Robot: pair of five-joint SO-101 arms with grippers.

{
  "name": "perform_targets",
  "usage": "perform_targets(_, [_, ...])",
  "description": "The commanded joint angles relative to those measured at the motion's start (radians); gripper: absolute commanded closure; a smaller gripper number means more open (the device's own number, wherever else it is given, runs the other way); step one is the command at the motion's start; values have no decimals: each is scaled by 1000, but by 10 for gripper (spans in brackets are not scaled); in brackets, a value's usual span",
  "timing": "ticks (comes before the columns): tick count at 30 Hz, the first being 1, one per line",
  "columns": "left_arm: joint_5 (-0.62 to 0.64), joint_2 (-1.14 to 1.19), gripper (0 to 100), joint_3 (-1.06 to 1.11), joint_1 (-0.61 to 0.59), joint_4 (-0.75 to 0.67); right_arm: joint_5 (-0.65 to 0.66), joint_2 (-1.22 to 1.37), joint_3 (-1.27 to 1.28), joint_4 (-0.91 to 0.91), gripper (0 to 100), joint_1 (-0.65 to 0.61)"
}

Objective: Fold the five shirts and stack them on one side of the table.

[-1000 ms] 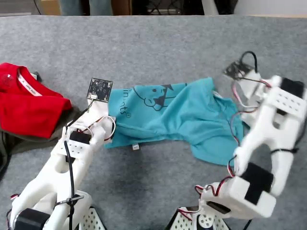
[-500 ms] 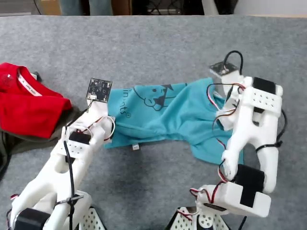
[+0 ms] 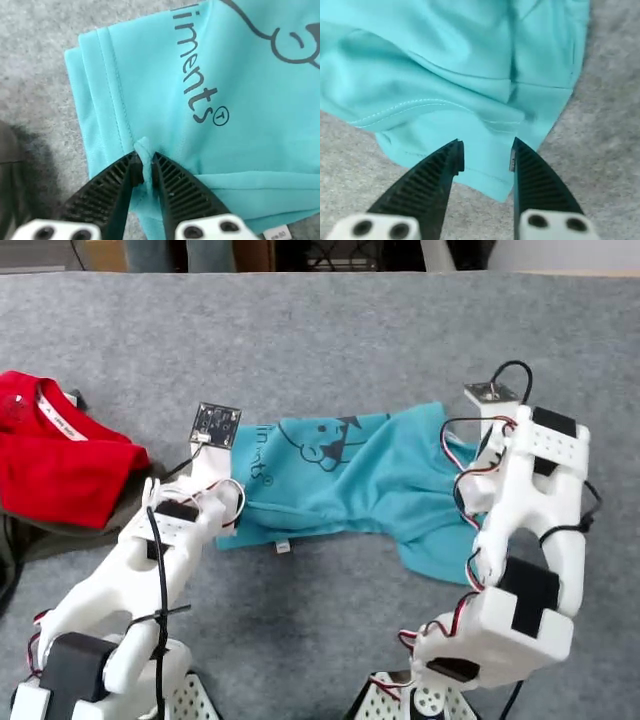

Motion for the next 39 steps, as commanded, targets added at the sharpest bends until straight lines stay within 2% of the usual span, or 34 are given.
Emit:
perform_targets(1, [5, -2, 971, -48, -2, 8, 32, -2, -47, -14, 836, 37])
perform_targets(20, [5, -2, 971, -48, -8, 8, 48, 177, -122, -80, 839, 38])
perform_targets(33, [5, -2, 971, -48, -10, 8, 49, 188, -127, -81, 841, 0])
perform_targets(39, [5, -2, 971, -48, -10, 8, 49, 188, -127, -81, 967, -11])
